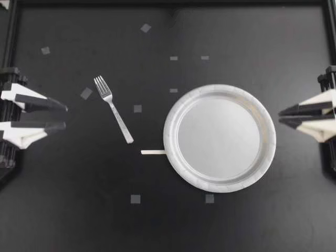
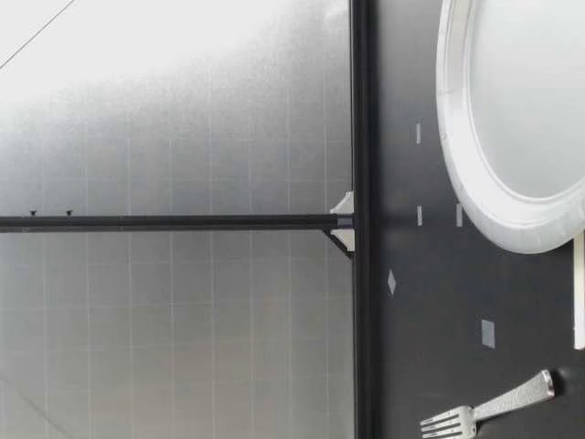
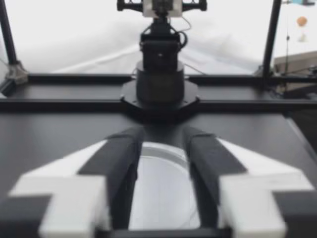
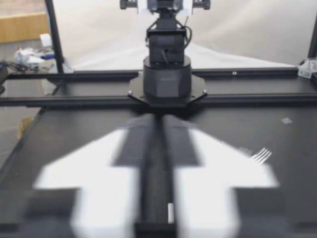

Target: Pick up the fork and place it on the plate.

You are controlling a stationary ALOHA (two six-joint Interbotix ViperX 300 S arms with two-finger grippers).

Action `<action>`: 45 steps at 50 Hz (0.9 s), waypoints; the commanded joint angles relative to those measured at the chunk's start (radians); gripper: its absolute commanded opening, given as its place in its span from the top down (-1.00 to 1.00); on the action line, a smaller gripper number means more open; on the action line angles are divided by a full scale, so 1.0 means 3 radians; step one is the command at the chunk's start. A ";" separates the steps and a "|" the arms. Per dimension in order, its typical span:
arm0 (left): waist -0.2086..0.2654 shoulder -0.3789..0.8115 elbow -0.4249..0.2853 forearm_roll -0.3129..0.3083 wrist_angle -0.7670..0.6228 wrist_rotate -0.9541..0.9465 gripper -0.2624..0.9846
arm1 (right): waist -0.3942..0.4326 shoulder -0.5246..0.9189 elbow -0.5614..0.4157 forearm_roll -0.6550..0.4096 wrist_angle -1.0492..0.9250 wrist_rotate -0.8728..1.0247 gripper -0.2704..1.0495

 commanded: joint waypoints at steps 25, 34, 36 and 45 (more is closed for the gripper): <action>0.0644 0.0307 -0.1887 0.0680 0.3993 0.0189 0.63 | -0.0261 -0.0399 -0.0210 0.0322 0.1391 0.0608 0.74; 0.0644 0.0818 -0.1795 0.0680 0.4055 0.0537 0.63 | -0.0266 -0.0256 -0.0215 0.0133 0.1386 0.0593 0.74; 0.0639 0.0941 -0.1805 0.0680 0.4029 0.0629 0.63 | -0.0266 -0.0230 -0.0210 0.0112 0.1375 0.0588 0.74; 0.0644 0.1452 -0.1815 0.0823 0.3942 0.1064 0.51 | -0.0271 -0.0225 -0.0164 0.0102 0.1345 0.0603 0.74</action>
